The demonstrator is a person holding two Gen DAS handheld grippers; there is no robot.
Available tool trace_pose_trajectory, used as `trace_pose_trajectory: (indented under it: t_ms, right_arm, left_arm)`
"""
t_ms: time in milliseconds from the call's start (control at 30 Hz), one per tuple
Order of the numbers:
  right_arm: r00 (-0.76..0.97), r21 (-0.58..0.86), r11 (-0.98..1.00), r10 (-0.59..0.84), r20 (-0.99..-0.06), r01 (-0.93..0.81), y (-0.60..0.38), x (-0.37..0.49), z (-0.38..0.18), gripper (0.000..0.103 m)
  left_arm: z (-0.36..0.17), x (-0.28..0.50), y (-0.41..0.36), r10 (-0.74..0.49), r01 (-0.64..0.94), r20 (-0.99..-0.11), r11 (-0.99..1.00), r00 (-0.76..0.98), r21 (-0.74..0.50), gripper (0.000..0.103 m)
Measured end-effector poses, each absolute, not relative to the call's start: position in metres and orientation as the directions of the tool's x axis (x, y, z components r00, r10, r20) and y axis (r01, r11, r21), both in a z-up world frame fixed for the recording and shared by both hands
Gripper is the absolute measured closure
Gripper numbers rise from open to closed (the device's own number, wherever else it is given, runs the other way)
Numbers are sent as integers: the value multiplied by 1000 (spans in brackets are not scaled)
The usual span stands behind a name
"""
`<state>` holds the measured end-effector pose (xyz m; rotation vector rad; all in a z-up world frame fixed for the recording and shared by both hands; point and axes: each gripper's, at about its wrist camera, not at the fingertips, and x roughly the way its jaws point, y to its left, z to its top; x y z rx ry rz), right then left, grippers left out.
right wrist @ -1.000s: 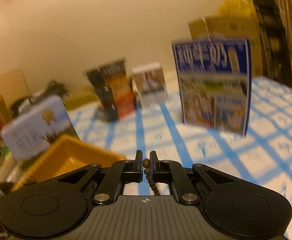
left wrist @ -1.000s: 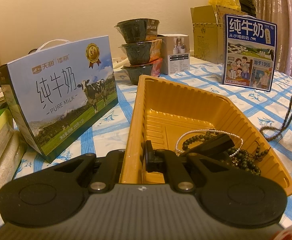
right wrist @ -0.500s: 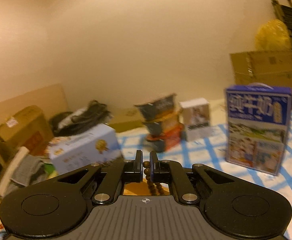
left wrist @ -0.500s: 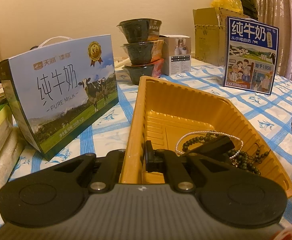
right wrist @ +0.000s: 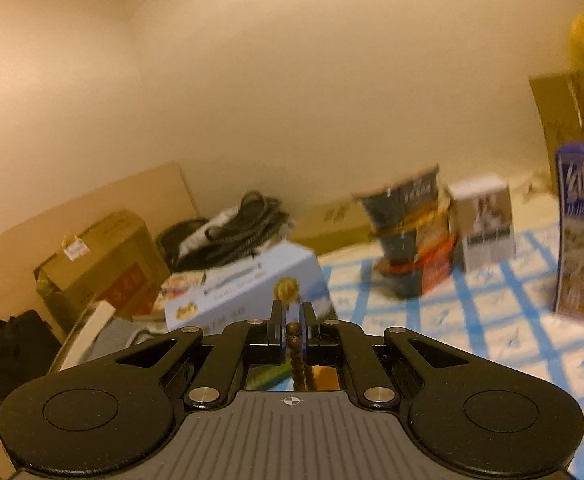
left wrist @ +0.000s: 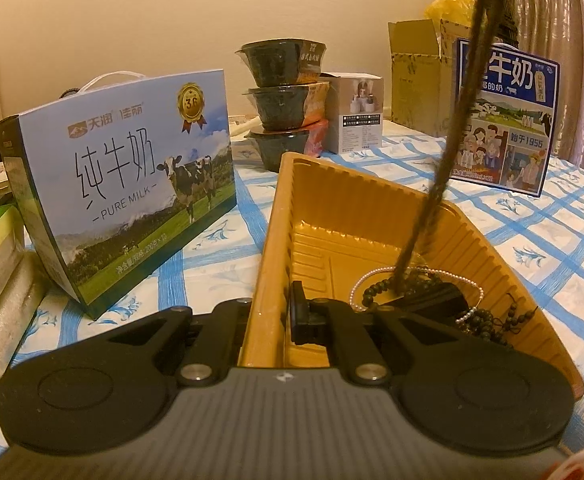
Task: Organize jewelry
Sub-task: 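Lift the brown bracelet high with the right tool and carry it over the tray, then lower the bracelet into the tray and open the right tool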
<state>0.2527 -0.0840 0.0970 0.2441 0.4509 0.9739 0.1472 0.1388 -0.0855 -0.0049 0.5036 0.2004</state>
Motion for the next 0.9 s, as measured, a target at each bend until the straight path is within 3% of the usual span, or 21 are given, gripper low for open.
trace_pose_trajectory:
  t_ms: [333, 567, 733, 833, 900]
  right_arm:
    - [418, 434, 595, 796, -439, -676, -67, 259, 20, 97]
    - [423, 431, 563, 822, -383, -705, -64, 265, 28, 97]
    - [425, 419, 606, 785, -451, -676, -61, 268, 18, 95]
    - [427, 413, 627, 766, -480, -661, -65, 267, 9, 87]
    - [434, 409, 646, 749, -500, -644, -71, 267, 3, 67]
  left_arm:
    - [-86, 148, 140, 189, -194, -481, 980, 856, 41, 97]
    - [-87, 148, 140, 190, -194, -483, 980, 855, 42, 97]
    - [-88, 148, 140, 190, -194, -484, 980, 854, 44, 97]
    - [-88, 149, 141, 189, -196, -487, 980, 852, 36, 97]
    - [-88, 149, 141, 189, -196, -488, 980, 852, 37, 97]
